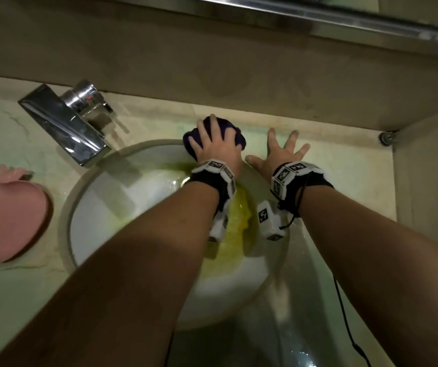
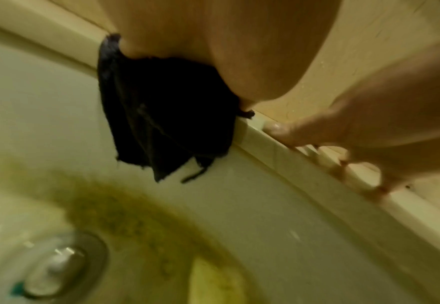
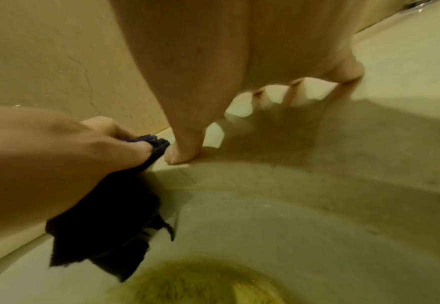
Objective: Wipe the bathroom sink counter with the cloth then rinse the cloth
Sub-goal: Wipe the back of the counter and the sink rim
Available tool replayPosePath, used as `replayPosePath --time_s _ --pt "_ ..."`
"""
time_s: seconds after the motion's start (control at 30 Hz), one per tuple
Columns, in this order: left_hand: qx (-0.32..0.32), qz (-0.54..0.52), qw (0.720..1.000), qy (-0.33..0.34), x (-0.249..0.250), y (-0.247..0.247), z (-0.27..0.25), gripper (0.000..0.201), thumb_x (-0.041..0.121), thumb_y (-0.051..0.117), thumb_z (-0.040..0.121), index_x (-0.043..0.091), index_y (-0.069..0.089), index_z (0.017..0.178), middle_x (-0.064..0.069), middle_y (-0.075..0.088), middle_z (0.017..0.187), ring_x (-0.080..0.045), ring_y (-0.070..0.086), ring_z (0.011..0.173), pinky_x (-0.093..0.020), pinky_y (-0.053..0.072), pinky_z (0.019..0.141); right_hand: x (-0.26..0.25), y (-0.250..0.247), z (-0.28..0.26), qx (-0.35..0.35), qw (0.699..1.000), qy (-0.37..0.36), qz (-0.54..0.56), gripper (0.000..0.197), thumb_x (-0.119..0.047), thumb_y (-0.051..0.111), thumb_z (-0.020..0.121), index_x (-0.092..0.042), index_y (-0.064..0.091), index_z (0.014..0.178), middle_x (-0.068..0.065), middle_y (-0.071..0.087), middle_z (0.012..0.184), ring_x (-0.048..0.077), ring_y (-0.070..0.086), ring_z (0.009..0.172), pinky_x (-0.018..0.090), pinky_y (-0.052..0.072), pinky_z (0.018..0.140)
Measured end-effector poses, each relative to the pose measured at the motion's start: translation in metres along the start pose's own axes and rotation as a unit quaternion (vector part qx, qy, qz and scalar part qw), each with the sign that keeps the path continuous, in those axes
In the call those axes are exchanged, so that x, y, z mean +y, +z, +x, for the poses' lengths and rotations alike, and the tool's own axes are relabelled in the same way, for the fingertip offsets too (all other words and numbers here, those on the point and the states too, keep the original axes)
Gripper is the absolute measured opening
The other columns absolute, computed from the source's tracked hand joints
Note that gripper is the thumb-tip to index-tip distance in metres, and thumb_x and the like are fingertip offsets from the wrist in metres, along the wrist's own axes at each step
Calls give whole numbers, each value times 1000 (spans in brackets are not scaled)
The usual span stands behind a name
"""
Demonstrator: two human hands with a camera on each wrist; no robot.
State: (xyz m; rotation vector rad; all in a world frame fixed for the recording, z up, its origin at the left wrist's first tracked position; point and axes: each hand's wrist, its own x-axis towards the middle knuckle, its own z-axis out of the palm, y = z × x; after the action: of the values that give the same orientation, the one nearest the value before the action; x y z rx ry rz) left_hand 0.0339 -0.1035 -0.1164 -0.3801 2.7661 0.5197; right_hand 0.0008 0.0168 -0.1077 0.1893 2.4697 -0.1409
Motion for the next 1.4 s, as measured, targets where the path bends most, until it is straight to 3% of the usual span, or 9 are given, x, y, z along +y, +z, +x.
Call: replayPosePath --time_s 0.27,0.53,0.7,0.8,0.93,1.07,1.2,1.3,1.4 --pt "82 10 981 -174 -73 -29 29 39 35 35 97 16 38 132 -17 5 158 -42 1 144 -62 6 112 2 5 2 -4 1000 -3 8 90 -70 49 81 -45 -6 147 8 -26 156 48 -19 140 69 11 109" --pt "7 9 1000 28 2 2 3 38 39 40 97 25 41 132 -6 6 160 -36 0 145 -61 2 112 0 2 2 3 1000 0 -4 88 -71 47 82 -44 -6 147 9 -24 156 47 -17 140 68 10 110" --pt "43 39 993 -104 -76 -31 25 43 37 33 99 23 31 140 -10 3 159 -38 -1 145 -60 5 113 3 5 3 -3 1000 -6 7 90 -71 48 81 -45 -7 146 7 -28 155 48 -20 140 70 10 109" --pt "86 4 984 -154 -51 -20 22 40 34 38 97 20 39 134 -15 6 158 -42 1 144 -63 5 112 5 6 5 -7 1000 -7 3 90 -72 47 81 -45 -9 146 8 -29 155 48 -21 139 69 9 109" --pt "30 -22 998 -57 13 3 5 37 35 40 98 21 42 132 -16 4 159 -44 -2 143 -65 2 110 1 5 5 -8 1000 -6 -9 89 -73 43 82 -43 -10 147 10 -28 155 48 -21 139 67 5 110" --pt "5 -18 1000 -6 1 -3 7 32 32 41 98 24 42 130 -11 7 159 -37 -1 145 -61 3 112 -1 4 2 -8 1000 -3 -9 89 -73 44 82 -44 -10 147 9 -27 155 48 -20 140 68 7 110" --pt "46 -96 989 -106 -28 -45 18 28 28 45 95 19 50 121 -13 30 144 -36 26 132 -51 27 105 0 3 1 -19 1000 -3 -4 89 -73 44 82 -45 -11 146 8 -29 155 48 -20 139 70 10 109" --pt "114 -226 943 -217 -26 -76 26 29 36 47 95 17 57 114 -12 35 139 -34 34 126 -45 33 100 0 2 1 -15 1000 -5 -5 89 -72 44 82 -45 -11 146 8 -29 155 48 -19 139 70 10 109" --pt "94 -207 957 -179 -30 -80 23 42 42 51 89 20 53 124 -11 34 138 -34 33 126 -43 34 99 0 2 0 -16 1000 -3 3 88 -71 45 83 -45 -10 146 7 -29 155 48 -20 140 70 12 108"
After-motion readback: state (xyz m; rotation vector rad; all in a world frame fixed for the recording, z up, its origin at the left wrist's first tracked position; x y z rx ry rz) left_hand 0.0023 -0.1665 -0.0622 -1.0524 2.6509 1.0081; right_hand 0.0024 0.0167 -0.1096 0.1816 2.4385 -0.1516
